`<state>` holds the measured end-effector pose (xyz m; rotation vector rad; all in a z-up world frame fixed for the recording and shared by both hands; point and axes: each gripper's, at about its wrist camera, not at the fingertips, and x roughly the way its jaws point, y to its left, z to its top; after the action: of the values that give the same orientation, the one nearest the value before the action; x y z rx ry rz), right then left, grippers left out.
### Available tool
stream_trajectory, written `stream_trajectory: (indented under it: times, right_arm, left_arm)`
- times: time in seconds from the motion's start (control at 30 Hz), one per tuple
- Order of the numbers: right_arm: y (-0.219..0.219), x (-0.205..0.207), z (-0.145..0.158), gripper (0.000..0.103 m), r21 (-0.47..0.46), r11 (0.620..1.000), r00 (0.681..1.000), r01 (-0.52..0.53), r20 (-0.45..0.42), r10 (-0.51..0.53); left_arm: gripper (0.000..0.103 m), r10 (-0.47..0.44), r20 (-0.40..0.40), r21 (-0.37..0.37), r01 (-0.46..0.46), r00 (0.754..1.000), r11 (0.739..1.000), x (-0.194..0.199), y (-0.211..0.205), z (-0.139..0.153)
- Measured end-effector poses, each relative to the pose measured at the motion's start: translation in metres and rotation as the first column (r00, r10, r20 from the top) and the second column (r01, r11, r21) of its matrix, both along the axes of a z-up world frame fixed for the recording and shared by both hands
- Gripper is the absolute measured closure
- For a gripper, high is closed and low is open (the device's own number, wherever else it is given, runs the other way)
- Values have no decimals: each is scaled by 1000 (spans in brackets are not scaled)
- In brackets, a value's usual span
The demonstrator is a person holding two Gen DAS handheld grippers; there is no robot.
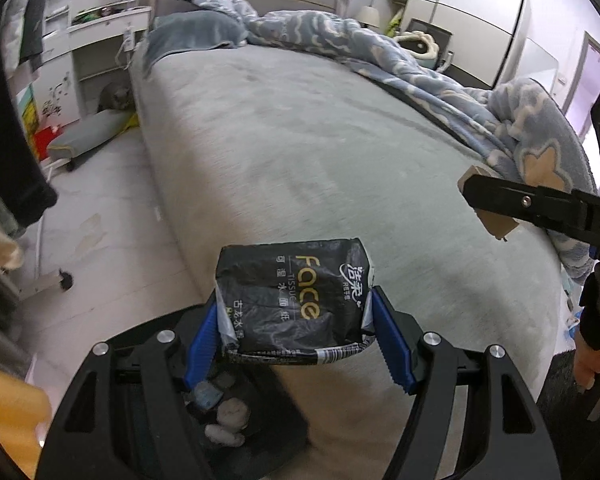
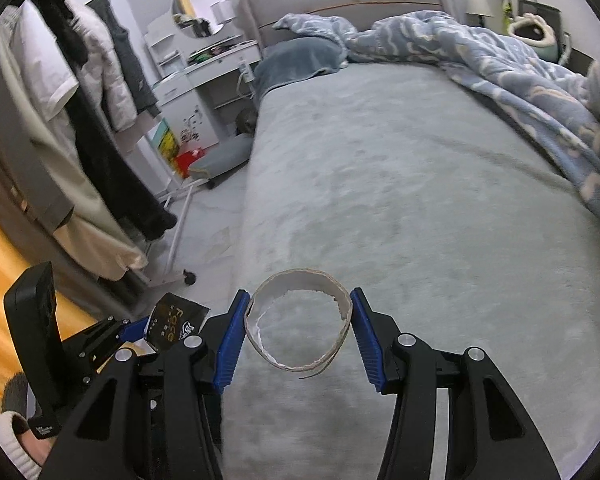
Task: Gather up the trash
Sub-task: 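Carry tape roll and Face pack to the green bin and open both tools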
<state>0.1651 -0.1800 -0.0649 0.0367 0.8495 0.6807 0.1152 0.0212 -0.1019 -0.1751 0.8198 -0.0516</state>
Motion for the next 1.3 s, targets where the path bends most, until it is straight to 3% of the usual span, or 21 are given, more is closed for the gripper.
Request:
stream_trajectory:
  times: [0.47,0.87,1.07,1.3]
  right_arm:
    - [79,-34,-16,51,-46,987,988,-156,-26,155]
    - [135,-58,-37,51,-108,955,960,-278,-61,273]
    - [144,-60,-49,51,-146,942,953,-302,-84,292]
    - [155,-61,-68,51,-187,931,948,-312,-125,293]
  left_arm:
    - [31,131,-155,-31,-137,979,990,-28,77,-35]
    - [28,142,-367,-67,-179,919,982,-48,116,-90]
    - [14,146,-345,-95,-189,927,977,-58,126,-85]
    - [14,170,-279,-72,-197,945,978,-71,132,-68]
